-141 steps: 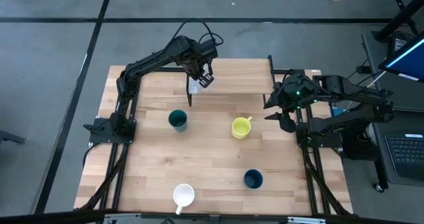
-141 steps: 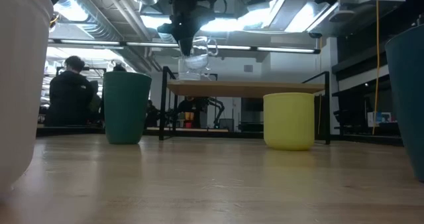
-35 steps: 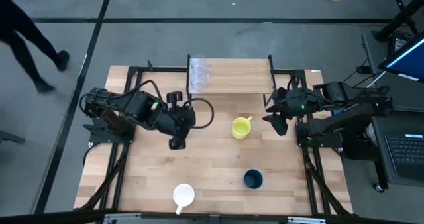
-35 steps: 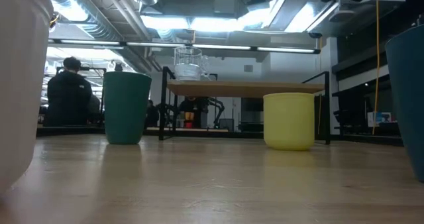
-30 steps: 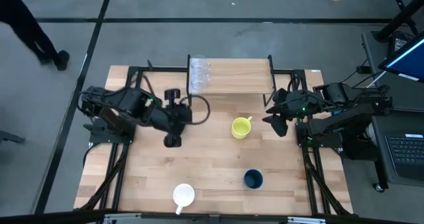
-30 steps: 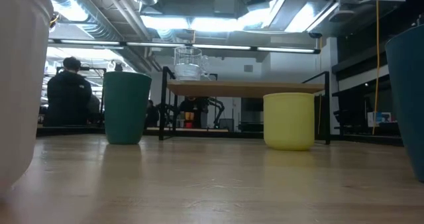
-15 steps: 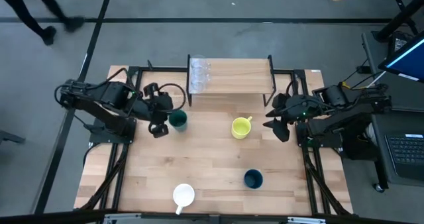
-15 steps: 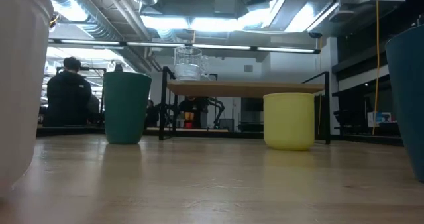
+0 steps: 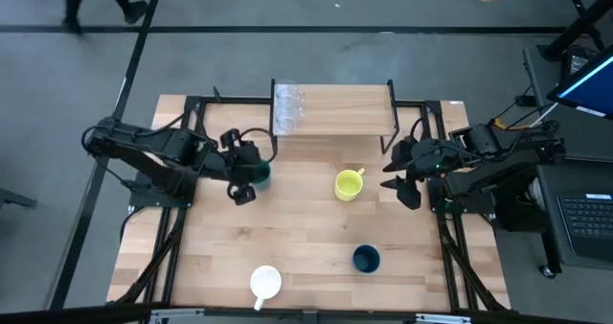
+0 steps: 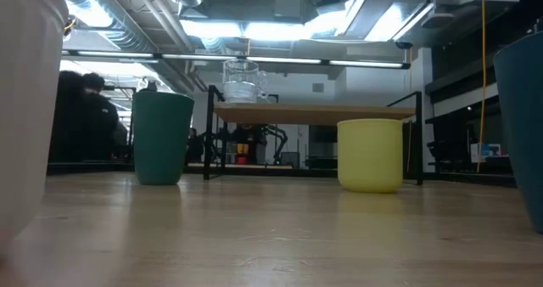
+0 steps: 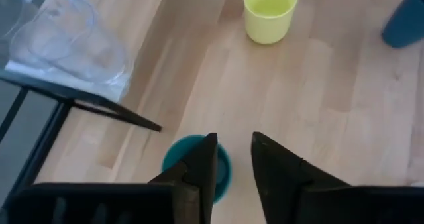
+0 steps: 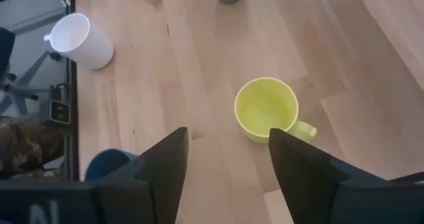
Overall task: Stack small to large cups/mugs on shelf
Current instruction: Put the yellow mug on the shelf beside the transparent mug
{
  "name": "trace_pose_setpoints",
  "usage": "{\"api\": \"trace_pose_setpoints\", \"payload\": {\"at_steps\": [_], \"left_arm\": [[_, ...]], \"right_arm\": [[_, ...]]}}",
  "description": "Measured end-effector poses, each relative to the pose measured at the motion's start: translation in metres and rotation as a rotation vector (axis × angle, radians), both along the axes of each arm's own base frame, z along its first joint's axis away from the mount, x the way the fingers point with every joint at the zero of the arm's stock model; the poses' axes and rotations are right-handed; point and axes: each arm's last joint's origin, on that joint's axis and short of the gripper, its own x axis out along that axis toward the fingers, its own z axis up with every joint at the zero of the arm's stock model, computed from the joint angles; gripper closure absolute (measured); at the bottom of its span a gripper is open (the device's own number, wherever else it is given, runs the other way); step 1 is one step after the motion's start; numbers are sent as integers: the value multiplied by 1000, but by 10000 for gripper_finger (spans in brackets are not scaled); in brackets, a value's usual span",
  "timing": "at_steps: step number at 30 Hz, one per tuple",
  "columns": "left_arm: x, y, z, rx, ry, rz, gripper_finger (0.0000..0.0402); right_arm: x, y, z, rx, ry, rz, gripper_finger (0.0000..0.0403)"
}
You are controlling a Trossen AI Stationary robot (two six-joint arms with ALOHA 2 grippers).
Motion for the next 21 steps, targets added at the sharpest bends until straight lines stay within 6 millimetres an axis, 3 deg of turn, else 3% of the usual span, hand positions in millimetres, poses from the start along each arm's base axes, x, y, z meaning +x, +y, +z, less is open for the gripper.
{"api": "trace_pose_setpoints", "payload": {"at_steps": [8, 13, 21], "left_arm": [[2, 13, -1, 4, 1, 97, 248], [2, 16, -1, 2, -4, 121, 240], [2, 16, -1, 15, 0, 112, 240]], "right_arm": [[0, -1, -1, -36, 8, 1, 190], [5, -2, -4, -60, 28, -25, 190], [41, -6, -29, -121, 155, -31, 156]]}}
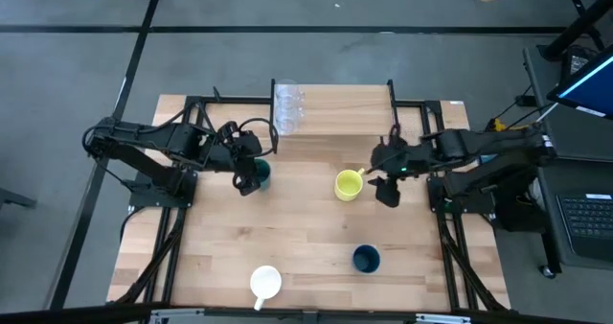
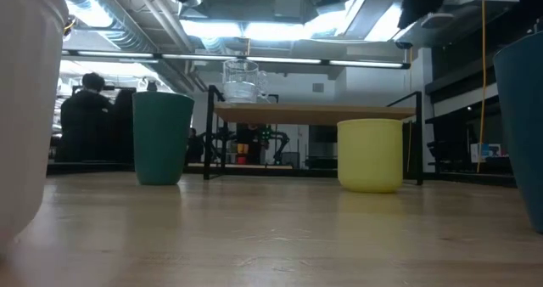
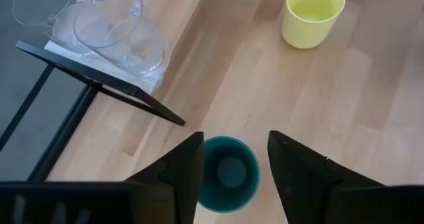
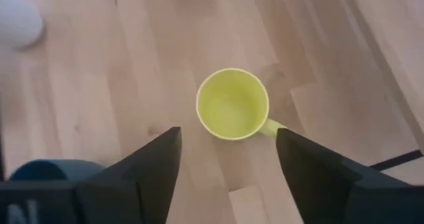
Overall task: Stack small to large cups/mugs on shelf
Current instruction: Put the yellow mug on the shelf beside the transparent mug
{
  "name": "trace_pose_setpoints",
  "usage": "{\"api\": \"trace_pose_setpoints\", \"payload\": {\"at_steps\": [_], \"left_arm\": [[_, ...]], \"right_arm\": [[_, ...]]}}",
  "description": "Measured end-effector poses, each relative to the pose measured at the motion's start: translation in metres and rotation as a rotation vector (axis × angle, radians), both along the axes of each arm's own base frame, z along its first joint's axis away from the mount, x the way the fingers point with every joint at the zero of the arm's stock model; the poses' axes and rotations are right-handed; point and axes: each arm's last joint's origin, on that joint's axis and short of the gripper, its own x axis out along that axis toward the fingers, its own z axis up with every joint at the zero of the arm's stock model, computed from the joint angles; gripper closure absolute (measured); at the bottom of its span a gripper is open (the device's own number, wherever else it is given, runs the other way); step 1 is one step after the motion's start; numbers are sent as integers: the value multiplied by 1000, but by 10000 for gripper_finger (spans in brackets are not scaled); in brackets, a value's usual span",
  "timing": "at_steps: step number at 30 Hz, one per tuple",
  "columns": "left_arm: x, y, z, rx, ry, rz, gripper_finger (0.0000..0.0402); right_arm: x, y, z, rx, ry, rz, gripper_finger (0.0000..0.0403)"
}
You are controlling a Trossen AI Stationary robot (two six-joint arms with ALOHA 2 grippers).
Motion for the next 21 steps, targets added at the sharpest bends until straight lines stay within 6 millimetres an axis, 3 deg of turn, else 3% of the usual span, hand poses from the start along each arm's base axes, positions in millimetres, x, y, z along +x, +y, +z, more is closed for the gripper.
{"api": "trace_pose_setpoints", "payload": {"at_steps": [5, 12, 21], "left_arm": [[-3, 1, -2, -19, 19, 40, 240], [-17, 0, -11, -90, 121, 169, 243], [-16, -3, -55, -49, 71, 156, 243]], "right_arm": [[25, -3, -17, -62, 59, 61, 124], [43, -24, -35, -72, 139, 59, 119], [51, -54, -45, -91, 199, 107, 119]]}}
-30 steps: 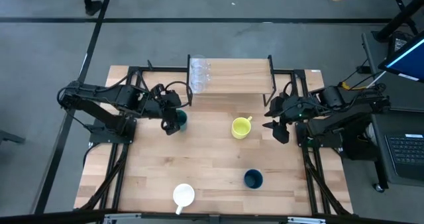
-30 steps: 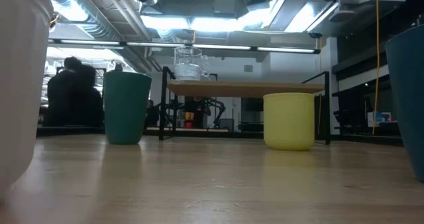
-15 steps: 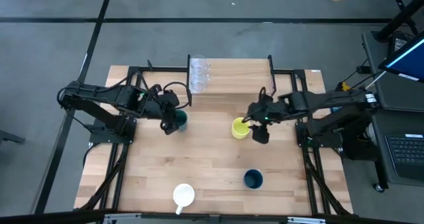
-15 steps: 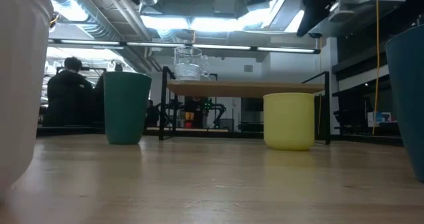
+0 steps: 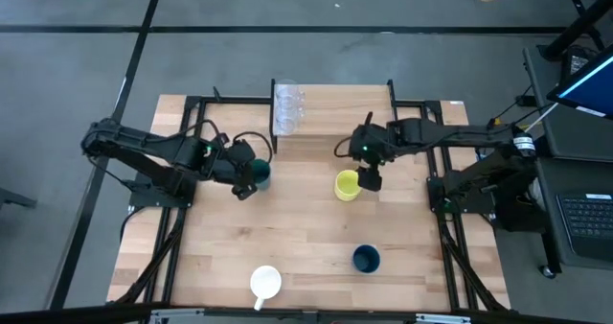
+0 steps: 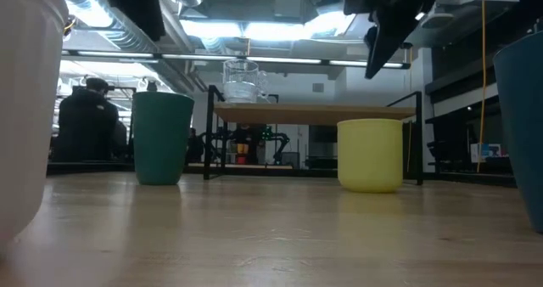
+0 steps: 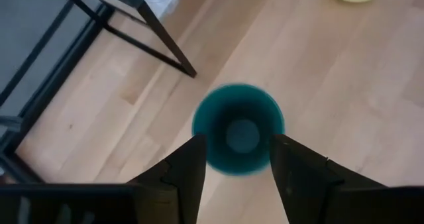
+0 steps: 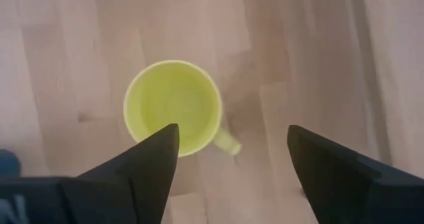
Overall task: Stack small to large cups/mugs on shelf
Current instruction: Put the yellow mug on the shelf beside the transparent mug
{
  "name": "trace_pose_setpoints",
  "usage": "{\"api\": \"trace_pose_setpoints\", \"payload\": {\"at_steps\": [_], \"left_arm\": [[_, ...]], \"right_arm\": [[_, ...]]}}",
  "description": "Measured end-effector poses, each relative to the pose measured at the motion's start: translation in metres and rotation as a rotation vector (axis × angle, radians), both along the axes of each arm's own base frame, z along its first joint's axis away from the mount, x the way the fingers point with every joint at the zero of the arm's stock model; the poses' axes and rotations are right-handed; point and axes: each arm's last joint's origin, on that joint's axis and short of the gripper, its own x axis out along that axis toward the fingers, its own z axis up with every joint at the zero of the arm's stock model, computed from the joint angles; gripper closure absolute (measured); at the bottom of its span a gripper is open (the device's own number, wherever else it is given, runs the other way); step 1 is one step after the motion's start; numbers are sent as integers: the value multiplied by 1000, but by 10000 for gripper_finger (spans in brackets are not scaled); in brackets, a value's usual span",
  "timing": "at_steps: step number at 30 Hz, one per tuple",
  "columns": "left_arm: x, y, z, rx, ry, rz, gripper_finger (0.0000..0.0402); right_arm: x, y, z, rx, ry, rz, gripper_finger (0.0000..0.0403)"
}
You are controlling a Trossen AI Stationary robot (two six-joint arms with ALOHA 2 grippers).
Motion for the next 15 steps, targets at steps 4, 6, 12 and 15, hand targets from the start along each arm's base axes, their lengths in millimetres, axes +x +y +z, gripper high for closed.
{"api": "trace_pose_setpoints", "payload": {"at_steps": [4, 6, 12, 15], "left_arm": [[-4, 5, -3, 7, -14, 16, 243], [-5, 6, -2, 7, -25, 31, 243], [-8, 2, -1, 21, -41, 47, 243], [-9, -3, -1, 35, -47, 31, 243]], "right_arm": [[3, -10, -4, 2, 15, -11, 119], [6, -15, -9, 18, 26, -22, 119], [25, -21, -32, 37, 74, 18, 119], [32, -23, -43, 39, 117, 15, 119]]}}
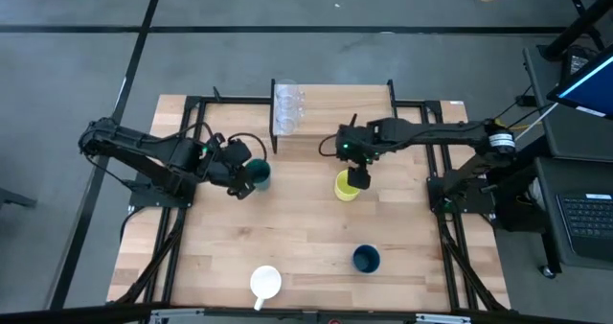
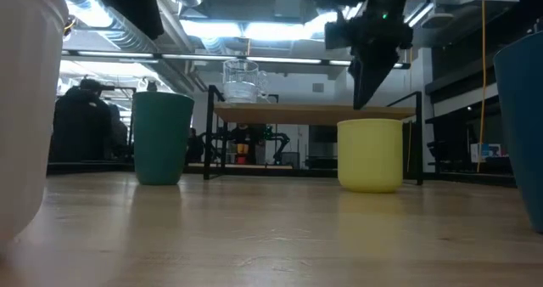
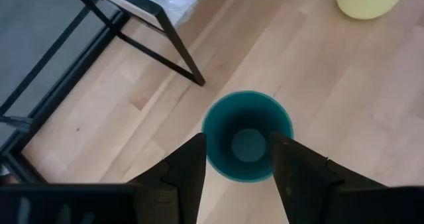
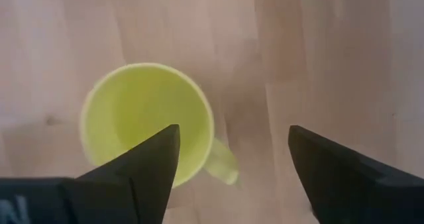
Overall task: Stack small to large cups/mugs on shelf
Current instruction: Put the yellow mug on the shelf beside the transparent mug
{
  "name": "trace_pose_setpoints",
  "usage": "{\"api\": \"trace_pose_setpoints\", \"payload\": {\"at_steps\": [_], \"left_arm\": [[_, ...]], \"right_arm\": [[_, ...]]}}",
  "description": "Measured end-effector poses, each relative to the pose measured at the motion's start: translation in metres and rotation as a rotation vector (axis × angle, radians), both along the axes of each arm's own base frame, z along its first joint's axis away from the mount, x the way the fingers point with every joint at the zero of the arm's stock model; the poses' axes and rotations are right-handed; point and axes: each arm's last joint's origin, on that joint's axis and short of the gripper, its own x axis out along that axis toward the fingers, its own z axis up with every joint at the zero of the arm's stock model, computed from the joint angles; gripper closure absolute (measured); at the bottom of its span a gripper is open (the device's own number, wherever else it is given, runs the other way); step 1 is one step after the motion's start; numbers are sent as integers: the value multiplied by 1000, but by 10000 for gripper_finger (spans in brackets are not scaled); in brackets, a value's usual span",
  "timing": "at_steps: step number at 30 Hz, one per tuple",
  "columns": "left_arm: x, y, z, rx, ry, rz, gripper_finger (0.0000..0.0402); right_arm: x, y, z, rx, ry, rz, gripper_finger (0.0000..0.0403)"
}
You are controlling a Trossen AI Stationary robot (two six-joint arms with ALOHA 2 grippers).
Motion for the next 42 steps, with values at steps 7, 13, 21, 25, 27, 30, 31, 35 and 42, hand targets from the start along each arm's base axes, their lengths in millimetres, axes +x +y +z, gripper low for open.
{"api": "trace_pose_setpoints", "payload": {"at_steps": [7, 13, 21, 25, 27, 30, 31, 35, 42], "left_arm": [[-1, -6, 0, -7, -12, -10, 243], [-1, -6, 0, -7, -15, -6, 243], [-1, -6, 0, 0, -19, -2, 243], [-1, -6, 0, 0, -22, -2, 243], [-1, -6, 0, 0, -22, -2, 243], [-1, -6, 0, 0, -22, -2, 243], [-1, -6, 0, 0, -22, -2, 243], [0, -6, 0, 7, -23, 0, 243], [0, -5, 1, 24, -27, 5, 243]], "right_arm": [[11, -2, -23, 5, 82, 24, 119], [17, -3, -35, 10, 111, 21, 119], [26, -4, -48, 11, 112, 19, 120], [31, -5, -62, 17, 149, 18, 135], [33, -5, -65, 17, 149, 17, 148], [33, -5, -65, 22, 145, -6, 178], [33, -5, -65, 23, 148, -10, 193], [30, -4, -65, 42, 172, -30, 286], [30, 0, -44, 113, 198, -15, 389]]}}
